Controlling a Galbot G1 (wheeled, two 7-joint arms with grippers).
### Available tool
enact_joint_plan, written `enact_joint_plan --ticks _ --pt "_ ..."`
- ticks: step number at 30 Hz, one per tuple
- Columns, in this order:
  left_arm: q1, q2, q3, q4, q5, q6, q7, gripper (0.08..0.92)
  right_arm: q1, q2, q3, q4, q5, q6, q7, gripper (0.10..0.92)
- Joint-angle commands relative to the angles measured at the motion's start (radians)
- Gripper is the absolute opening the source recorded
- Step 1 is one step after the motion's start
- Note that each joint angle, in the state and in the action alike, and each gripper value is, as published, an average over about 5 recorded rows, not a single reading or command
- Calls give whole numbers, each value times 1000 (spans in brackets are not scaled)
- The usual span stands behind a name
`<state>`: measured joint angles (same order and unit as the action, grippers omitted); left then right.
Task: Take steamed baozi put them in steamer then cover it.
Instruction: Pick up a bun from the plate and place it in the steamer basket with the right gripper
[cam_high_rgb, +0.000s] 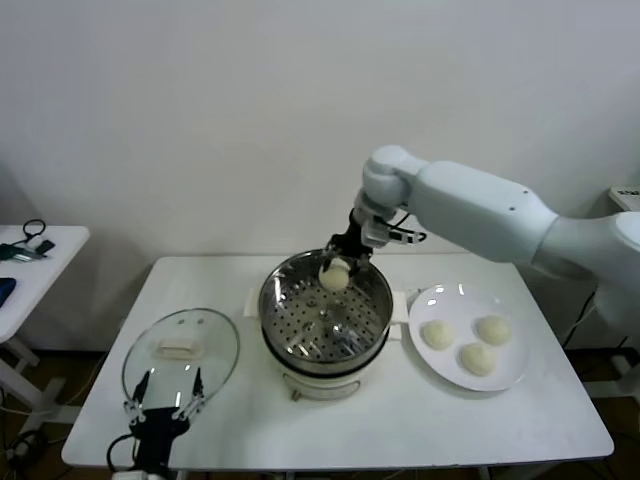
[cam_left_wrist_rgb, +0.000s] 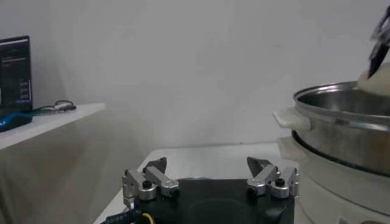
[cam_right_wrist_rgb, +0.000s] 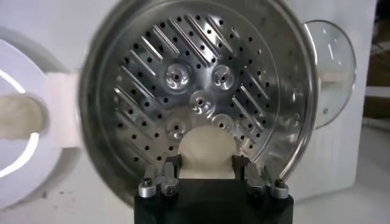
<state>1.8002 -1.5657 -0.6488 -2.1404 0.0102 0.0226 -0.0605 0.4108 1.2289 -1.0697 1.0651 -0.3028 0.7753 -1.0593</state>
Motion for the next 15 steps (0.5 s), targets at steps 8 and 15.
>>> enact_joint_plan --ticks 8,15 --pt "-15 -3 6 12 -2 1 0 823 -116 107 84 -187 -172 97 44 583" --pt "-12 -2 6 9 -2 -1 -1 823 -85 112 66 -199 -91 94 22 596"
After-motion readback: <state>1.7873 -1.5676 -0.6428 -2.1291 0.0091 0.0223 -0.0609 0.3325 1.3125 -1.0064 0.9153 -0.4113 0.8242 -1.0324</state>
